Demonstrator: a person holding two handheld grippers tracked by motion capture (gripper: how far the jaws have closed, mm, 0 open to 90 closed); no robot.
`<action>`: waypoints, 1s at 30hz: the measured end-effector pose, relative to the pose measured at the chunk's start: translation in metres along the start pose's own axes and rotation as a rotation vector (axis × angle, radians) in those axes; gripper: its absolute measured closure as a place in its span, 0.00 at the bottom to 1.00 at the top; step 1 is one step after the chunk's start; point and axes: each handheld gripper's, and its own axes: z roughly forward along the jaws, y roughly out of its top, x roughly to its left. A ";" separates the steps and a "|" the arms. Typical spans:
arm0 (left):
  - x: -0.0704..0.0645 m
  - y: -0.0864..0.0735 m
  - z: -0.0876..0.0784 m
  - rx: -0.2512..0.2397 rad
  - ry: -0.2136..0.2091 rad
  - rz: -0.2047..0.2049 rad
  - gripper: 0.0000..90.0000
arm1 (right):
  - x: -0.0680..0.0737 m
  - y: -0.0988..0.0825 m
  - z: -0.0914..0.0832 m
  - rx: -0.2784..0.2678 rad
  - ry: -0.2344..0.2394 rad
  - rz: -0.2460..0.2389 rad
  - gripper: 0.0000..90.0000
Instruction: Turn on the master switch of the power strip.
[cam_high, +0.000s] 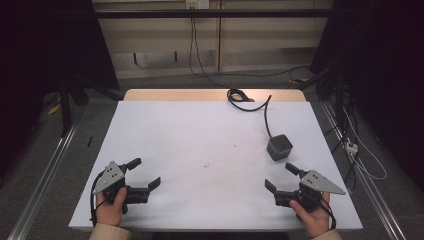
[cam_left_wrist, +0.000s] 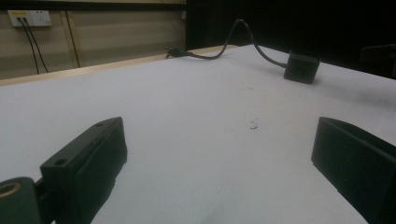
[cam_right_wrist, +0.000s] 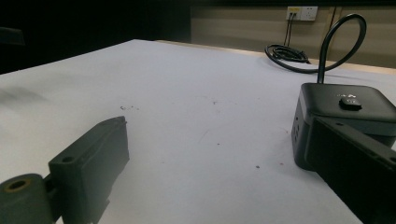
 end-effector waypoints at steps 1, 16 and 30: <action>0.000 0.000 0.000 0.001 -0.001 0.005 0.03 | 0.000 0.000 0.000 0.001 -0.001 0.000 0.06; 0.001 0.000 0.000 0.002 -0.007 0.004 0.03 | -0.004 0.001 0.003 0.016 -0.011 0.012 0.07; 0.000 0.000 -0.003 -0.003 -0.001 0.003 0.03 | -0.014 0.009 0.009 0.031 -0.057 0.014 0.12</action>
